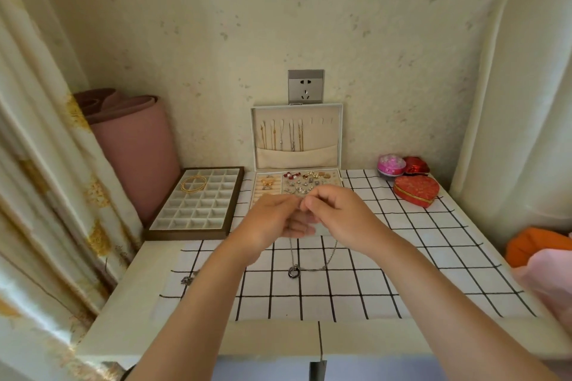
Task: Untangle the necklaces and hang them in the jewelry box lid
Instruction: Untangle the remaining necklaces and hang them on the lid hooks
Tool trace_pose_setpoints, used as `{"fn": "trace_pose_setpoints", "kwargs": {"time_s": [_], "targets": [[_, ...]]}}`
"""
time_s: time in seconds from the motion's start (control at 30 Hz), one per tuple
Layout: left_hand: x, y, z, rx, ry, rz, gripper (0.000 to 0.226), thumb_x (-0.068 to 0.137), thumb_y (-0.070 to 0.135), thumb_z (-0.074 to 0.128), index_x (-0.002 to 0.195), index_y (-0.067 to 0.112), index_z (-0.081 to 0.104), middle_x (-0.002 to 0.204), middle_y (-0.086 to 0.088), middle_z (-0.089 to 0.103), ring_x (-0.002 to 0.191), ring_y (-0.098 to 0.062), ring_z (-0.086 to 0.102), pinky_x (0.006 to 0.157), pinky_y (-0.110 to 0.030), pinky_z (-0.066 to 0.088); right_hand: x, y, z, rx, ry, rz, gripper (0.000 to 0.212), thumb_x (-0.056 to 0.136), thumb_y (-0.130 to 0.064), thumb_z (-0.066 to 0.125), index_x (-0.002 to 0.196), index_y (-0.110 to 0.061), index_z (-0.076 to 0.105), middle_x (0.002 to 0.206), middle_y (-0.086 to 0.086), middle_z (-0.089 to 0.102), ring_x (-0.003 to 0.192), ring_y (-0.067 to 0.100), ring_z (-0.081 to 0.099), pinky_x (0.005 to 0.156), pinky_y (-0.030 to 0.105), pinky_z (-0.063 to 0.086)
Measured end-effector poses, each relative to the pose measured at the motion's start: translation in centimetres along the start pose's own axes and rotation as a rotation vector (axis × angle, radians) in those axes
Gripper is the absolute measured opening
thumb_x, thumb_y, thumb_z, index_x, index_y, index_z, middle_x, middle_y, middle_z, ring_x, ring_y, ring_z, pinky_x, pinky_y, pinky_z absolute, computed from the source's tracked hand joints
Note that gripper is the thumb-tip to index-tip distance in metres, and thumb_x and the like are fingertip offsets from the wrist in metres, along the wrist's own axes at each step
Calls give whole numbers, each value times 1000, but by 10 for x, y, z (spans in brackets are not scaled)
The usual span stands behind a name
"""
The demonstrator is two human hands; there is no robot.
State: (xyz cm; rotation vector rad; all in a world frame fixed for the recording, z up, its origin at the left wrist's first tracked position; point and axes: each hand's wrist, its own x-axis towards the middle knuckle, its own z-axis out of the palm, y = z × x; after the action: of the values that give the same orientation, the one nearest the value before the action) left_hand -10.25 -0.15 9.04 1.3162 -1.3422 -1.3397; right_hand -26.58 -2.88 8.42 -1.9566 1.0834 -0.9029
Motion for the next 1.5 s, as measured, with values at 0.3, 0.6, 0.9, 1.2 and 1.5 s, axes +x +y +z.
{"fn": "trace_pose_setpoints", "kwargs": {"time_s": [0.3,0.6,0.9,1.2,1.5], "targets": [[21,32,-5,103,-93,20,39,103,29,42,70,13,56,53,2,29,49,-14,27,52,-24,27,14,-12,-18,156,82,28,20,100,-22,54,84,-16,66,69,-8,70,47,2,48,53,25,38],[49,92,-19,-55,-325,159,44,103,25,38,67,16,62,74,-11,67,78,-29,65,77,-37,51,53,-40,-53,545,-11,69,16,100,-12,54,100,-2,67,68,7,65,55,20,52,44,27,39],[95,129,-32,-157,-218,171,33,104,21,40,74,15,54,63,-1,58,72,-18,65,86,-32,50,106,-47,-97,627,-41,242,24,95,-8,59,117,-9,69,70,-2,58,49,10,43,46,24,36],[153,101,-49,-507,-55,27,29,101,22,48,75,16,57,69,0,63,79,-18,68,100,-39,46,164,-16,-111,724,-68,364,25,99,-23,50,76,-14,51,73,4,58,46,13,35,46,27,38],[210,75,-43,-176,319,15,16,91,20,69,78,10,66,58,-1,64,55,-16,57,64,-28,53,205,36,-83,807,197,443,10,98,-21,60,97,-12,61,84,7,68,42,10,37,41,24,38]]}}
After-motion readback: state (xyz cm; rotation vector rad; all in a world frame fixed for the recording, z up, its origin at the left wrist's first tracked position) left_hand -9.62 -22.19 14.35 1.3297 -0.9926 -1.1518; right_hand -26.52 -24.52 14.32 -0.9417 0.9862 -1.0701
